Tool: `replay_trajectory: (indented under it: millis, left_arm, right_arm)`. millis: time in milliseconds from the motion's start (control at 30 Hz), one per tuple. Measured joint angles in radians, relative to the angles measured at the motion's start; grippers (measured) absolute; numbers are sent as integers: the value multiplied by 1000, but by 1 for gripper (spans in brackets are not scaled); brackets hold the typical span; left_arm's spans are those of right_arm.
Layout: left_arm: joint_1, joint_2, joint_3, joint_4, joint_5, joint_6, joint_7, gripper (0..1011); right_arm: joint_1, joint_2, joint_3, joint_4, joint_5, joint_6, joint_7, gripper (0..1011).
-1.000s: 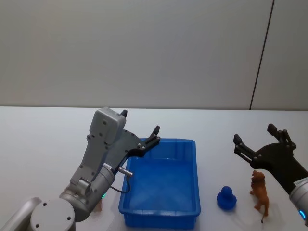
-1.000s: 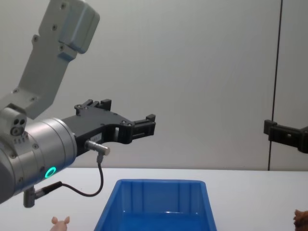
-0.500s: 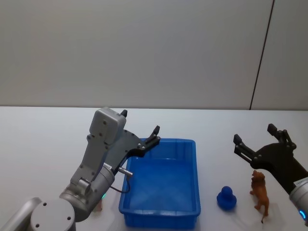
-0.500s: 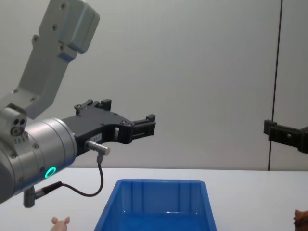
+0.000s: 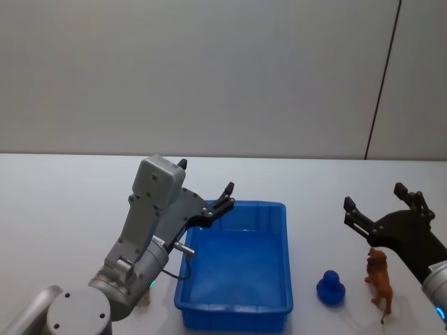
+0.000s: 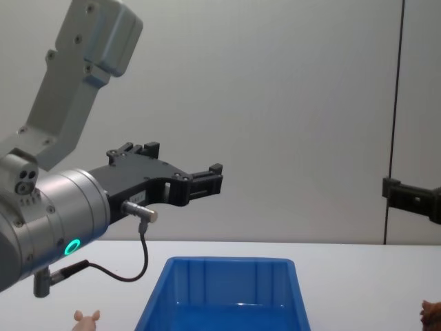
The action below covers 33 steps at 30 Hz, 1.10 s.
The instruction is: Pick up the two dolls from the table and place them into the box.
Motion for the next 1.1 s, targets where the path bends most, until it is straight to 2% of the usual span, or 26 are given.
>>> replay_trajectory:
  millis: [567,833,1100]
  left_arm:
    - [0,0,0,0,0,0,0,1001]
    - [0,0,0,0,0,0,0,1001]
    - [0,0,0,0,0,0,0,1001]
  right_arm:
    - [-26,-14,-4,-23,-55,153,-120,1001]
    - [-31,-21,-3,9,-67,205,-139,1001]
    - [-27,-30,-2,59,-69,231,-130,1001]
